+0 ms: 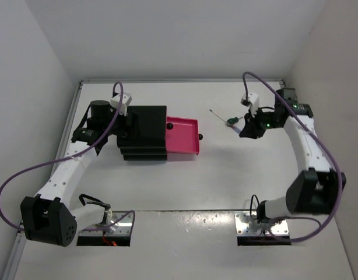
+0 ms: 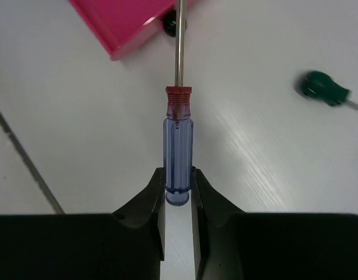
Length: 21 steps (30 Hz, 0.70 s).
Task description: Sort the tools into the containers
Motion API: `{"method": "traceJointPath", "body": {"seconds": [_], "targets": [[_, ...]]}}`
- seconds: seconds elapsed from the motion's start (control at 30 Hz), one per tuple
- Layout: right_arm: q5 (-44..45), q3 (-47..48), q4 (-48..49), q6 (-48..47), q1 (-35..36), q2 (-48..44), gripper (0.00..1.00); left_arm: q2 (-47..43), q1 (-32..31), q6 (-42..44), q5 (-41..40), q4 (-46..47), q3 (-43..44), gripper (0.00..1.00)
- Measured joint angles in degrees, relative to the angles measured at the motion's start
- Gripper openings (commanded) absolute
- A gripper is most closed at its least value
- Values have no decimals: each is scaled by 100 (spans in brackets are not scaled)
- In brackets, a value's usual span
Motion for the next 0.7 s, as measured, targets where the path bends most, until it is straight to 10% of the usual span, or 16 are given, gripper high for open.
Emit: {"method": "traceJointPath", "body": {"seconds": [0.7], "targets": [[-308, 1661, -610, 417, 1808, 2900, 0, 66, 0, 83, 39, -68, 68, 99]]}}
